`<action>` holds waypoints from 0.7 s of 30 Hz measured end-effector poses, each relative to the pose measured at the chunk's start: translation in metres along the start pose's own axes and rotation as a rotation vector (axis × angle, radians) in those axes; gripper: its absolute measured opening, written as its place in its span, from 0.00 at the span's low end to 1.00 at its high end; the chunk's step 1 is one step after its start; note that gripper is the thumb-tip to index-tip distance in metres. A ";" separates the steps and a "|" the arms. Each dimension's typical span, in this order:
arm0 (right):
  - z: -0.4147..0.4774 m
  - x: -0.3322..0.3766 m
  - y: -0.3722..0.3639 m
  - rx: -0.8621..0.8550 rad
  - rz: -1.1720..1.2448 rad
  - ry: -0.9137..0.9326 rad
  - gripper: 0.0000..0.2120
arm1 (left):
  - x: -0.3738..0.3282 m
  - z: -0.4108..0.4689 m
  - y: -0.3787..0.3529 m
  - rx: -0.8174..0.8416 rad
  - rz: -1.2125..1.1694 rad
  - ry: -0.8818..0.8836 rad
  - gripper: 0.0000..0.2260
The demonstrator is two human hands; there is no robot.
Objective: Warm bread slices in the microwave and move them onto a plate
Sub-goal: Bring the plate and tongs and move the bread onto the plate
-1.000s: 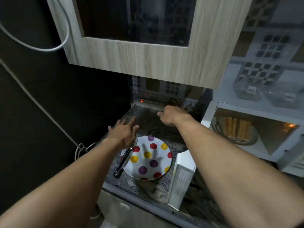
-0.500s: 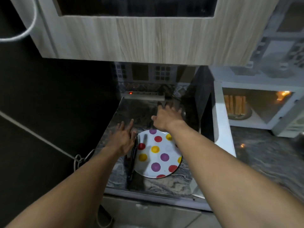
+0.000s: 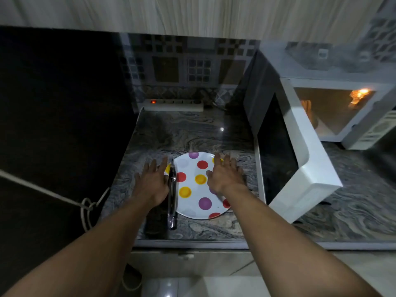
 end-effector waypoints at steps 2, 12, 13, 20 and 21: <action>0.000 -0.007 -0.008 -0.002 0.005 -0.028 0.35 | 0.002 0.003 -0.005 -0.006 -0.020 0.011 0.29; 0.004 -0.028 -0.019 0.015 0.043 -0.187 0.35 | 0.012 0.020 -0.017 -0.028 -0.235 0.118 0.28; 0.005 -0.030 -0.020 0.019 0.062 -0.210 0.35 | 0.011 0.021 -0.018 -0.023 -0.260 0.124 0.27; 0.011 -0.033 -0.028 -0.004 0.198 -0.335 0.34 | 0.010 0.021 -0.014 0.041 -0.466 0.231 0.07; 0.011 -0.035 -0.030 -0.011 0.219 -0.348 0.34 | 0.009 0.021 -0.013 0.058 -0.492 0.236 0.06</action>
Point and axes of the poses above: each hand's wrist, its own z-axis towards the middle knuckle, its own y-axis out of the back of the hand, x = y × z, the point moved 2 cm from there along z, towards the middle knuckle, and after that the axes turned 10 degrees about y, right-handed, at the moved point
